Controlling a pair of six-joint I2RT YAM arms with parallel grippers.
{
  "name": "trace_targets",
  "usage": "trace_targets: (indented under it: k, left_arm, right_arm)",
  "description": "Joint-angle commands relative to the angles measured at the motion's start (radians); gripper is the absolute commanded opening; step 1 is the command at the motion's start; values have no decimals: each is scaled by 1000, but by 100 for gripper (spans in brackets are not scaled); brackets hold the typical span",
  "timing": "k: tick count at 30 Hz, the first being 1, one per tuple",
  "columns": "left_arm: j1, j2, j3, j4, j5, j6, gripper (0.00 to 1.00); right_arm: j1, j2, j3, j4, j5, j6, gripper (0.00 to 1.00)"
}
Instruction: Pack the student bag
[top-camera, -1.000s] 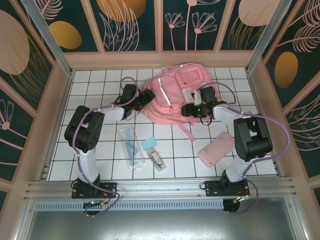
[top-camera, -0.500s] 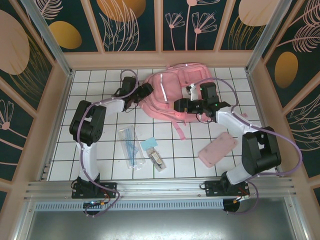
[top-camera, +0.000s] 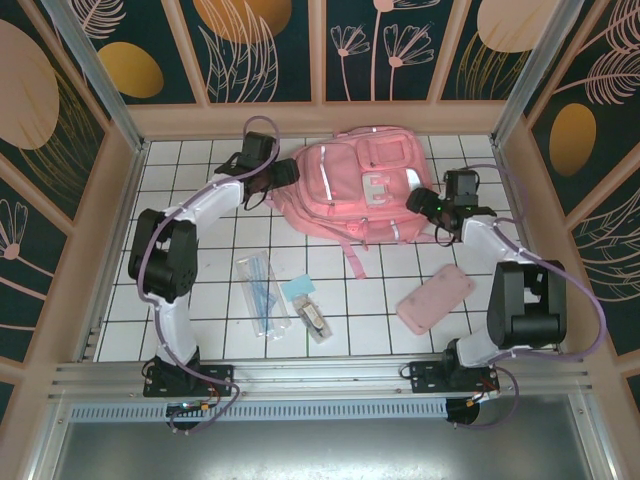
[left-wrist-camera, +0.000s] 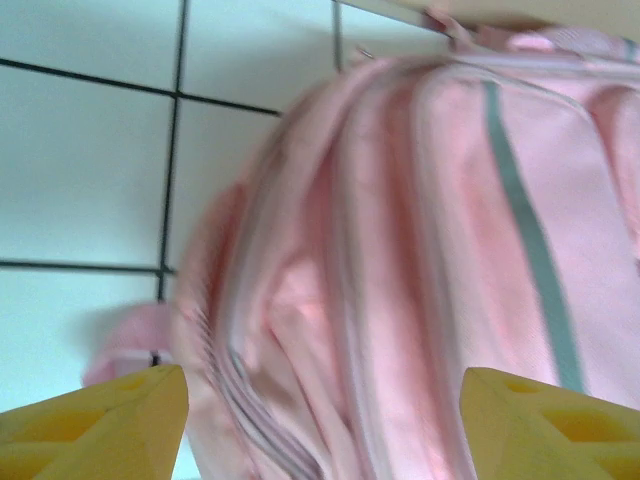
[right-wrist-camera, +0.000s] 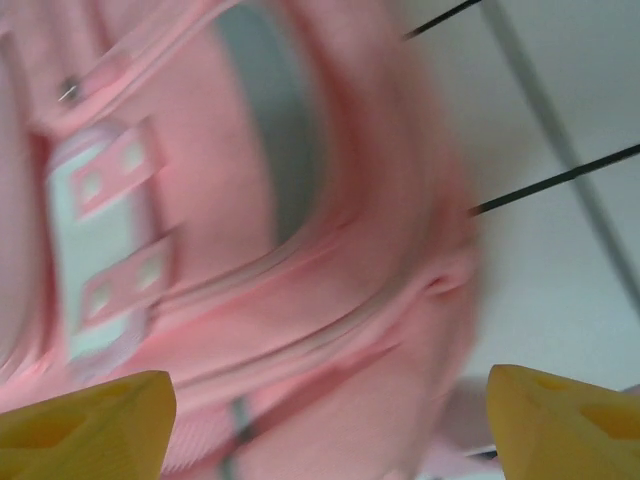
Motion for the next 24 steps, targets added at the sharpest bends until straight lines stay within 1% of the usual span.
trace_targets:
  k: [1,2,4,5,6,8,11,13,16,18,21,24]
  left_arm:
    - [-101,-87,-47,-74,26,-13,72]
    - [-123,-95,-57,-72,40,-22,72]
    - [-164,-103,-67,-77,59,-52,71]
    - [-177,-104,-66,-80,67,-58,71]
    - [-194,-103,-63,-88,70,-65,70]
    - [-222,-101,-54,-93,71,-69,69]
    - [-264,-67,-10,-135,58,-56,67]
    - [-290,-22,47,-204,19,-29,66]
    - [-320,35,116,-284,-35,-4,62]
    - [-333,63,142,-319,-49,-1,60]
    - [-349,100,174,-377,-117,5,58]
    - [-363,134,211,-453,-195,14,54]
  right_arm:
    - [-60,105,12,63,-3,15,86]
    - [-65,135,21,77,-44,17,87]
    - [-50,189,28,121,-126,23,87]
    - [-41,205,26,139,-153,34,86]
    - [-32,216,15,162,-188,46,82]
    - [-15,222,-15,214,-241,78,71]
    - [24,199,-70,267,-303,142,44]
    - [72,156,-117,306,-325,198,27]
    - [154,88,-160,324,-284,269,15]
    - [194,53,-180,332,-254,313,12]
    - [218,10,-208,362,-246,370,9]
    - [231,-19,-221,371,-226,394,7]
